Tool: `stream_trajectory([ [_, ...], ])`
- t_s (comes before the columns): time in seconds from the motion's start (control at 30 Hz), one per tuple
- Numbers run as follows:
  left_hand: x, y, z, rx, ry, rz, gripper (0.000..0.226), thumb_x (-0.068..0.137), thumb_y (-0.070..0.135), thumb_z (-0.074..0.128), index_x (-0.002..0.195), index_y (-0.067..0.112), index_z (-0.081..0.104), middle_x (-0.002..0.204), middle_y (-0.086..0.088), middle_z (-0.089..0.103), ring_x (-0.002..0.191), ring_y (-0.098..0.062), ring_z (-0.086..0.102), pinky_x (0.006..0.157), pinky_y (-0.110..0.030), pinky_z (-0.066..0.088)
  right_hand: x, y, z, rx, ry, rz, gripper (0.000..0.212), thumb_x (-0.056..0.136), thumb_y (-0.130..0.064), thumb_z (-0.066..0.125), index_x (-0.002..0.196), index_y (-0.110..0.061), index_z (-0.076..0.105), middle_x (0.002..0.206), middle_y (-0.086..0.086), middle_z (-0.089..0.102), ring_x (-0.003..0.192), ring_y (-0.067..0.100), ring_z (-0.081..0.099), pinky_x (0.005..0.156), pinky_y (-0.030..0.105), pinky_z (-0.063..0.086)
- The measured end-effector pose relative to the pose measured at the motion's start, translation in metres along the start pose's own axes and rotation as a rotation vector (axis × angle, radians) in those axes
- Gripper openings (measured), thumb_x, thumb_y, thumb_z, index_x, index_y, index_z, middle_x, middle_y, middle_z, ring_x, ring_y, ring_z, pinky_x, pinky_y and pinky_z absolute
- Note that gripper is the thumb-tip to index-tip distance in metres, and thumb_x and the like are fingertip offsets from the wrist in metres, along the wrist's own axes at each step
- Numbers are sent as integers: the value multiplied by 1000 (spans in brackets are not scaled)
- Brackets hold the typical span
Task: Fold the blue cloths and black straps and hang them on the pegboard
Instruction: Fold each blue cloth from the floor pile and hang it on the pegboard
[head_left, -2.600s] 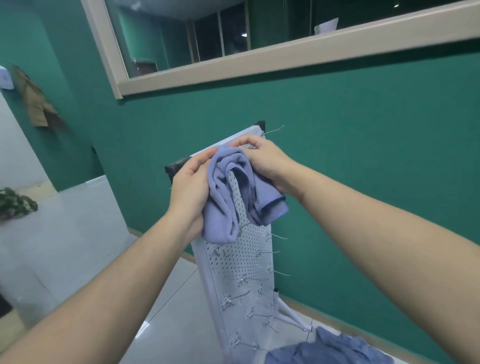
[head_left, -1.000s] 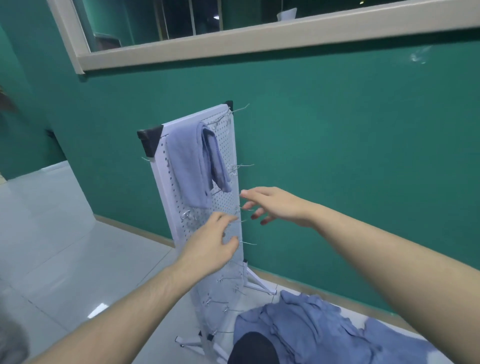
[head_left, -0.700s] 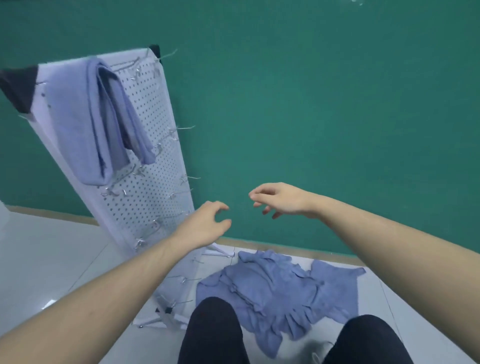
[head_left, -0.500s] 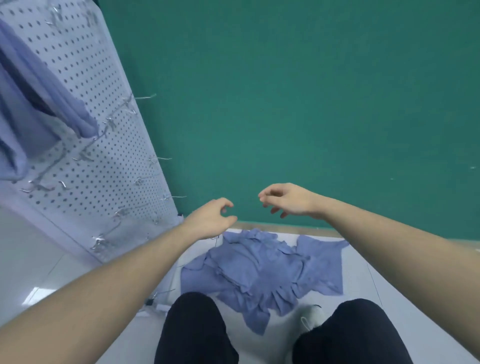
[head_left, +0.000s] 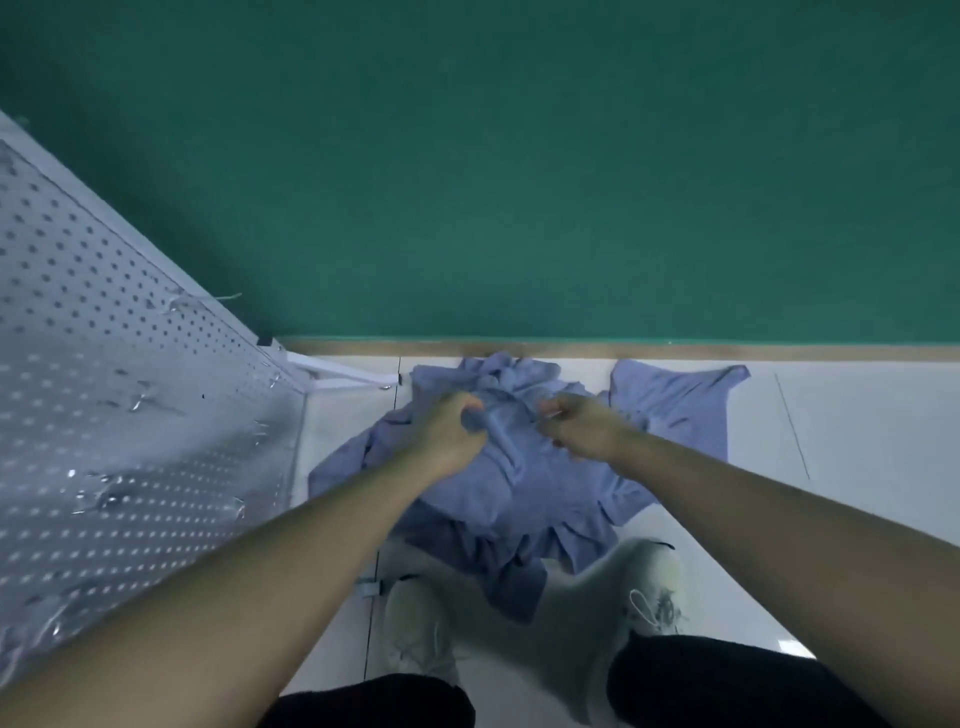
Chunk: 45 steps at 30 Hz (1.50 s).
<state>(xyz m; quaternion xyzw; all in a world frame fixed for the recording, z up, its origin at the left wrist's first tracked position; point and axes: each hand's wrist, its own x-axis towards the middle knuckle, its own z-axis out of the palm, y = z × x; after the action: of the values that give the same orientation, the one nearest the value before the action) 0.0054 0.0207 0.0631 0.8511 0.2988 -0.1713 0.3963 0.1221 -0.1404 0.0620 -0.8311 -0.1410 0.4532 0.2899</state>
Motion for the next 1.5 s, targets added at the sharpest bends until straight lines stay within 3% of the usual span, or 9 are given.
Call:
stream_trajectory([
  [0.13, 48, -13, 44, -3, -57, -41, 26, 90, 16, 48, 64, 15, 48, 65, 4, 52, 78, -25, 57, 66, -27, 37, 52, 32, 23, 43, 28, 65, 24, 97, -11, 55, 116, -2, 67, 86, 12, 59, 76, 23, 51, 63, 30, 40],
  [0.27, 60, -37, 76, 3, -21, -80, 40, 93, 14, 64, 132, 13, 57, 129, -5, 59, 120, -24, 55, 99, -30, 42, 83, 55, 45, 38, 119, 89, 34, 96, -6, 51, 127, -13, 61, 110, 12, 69, 83, 25, 60, 64, 28, 45],
  [0.43, 69, -46, 100, -65, 15, -98, 20, 85, 30, 64, 89, 13, 53, 86, -1, 57, 81, -21, 60, 71, -34, 48, 96, 68, 69, 49, 101, 109, 21, 94, -25, 65, 102, -8, 74, 100, 10, 74, 90, 26, 68, 83, 37, 56],
  [0.57, 72, -52, 112, -182, 6, -124, 25, 81, 18, 71, 89, 8, 50, 74, -1, 56, 66, -14, 56, 54, -24, 40, 96, 65, 82, 232, -35, 170, 29, 83, -34, 81, 70, -14, 65, 65, 1, 64, 63, 15, 62, 49, 19, 46],
  [0.83, 65, -52, 92, -260, -68, -54, 22, 88, 33, 68, 100, 27, 51, 98, 1, 67, 99, -20, 65, 92, -39, 51, 83, 47, 67, 130, 11, 47, 24, 97, -29, 59, 75, -22, 53, 77, 1, 59, 76, 17, 55, 72, 32, 46],
  [1.0, 40, -33, 60, -285, -20, -17, 31, 87, 27, 67, 115, 23, 53, 109, 5, 62, 109, -21, 61, 100, -38, 48, 50, 18, 41, 112, 163, -124, 18, 106, -23, 41, 88, -23, 43, 73, 2, 51, 63, 18, 45, 58, 29, 39],
  [1.23, -26, 1, 16, -352, 222, 201, 56, 87, -7, 58, 137, 14, 45, 120, 2, 46, 113, -14, 49, 78, -7, 40, -27, -42, -4, 195, 318, -431, 12, 106, -19, 46, 95, -16, 50, 54, -12, 53, 45, -2, 45, 51, 13, 34],
  [1.37, -61, 25, -6, -326, 353, 355, 70, 86, -1, 63, 146, 24, 36, 137, 5, 31, 114, -19, 55, 85, -22, 48, -80, -71, -34, 152, 283, -575, 8, 101, -15, 58, 93, -14, 59, 41, -17, 46, 40, 0, 40, 48, 10, 32],
  [1.5, -99, 70, -35, -362, 356, 546, 78, 87, 2, 69, 133, 54, 32, 143, 16, 21, 93, -7, 65, 82, -21, 53, -133, -89, -57, 17, 245, -744, 6, 97, -14, 64, 95, -19, 68, 74, -16, 63, 65, -4, 50, 71, 11, 41],
])
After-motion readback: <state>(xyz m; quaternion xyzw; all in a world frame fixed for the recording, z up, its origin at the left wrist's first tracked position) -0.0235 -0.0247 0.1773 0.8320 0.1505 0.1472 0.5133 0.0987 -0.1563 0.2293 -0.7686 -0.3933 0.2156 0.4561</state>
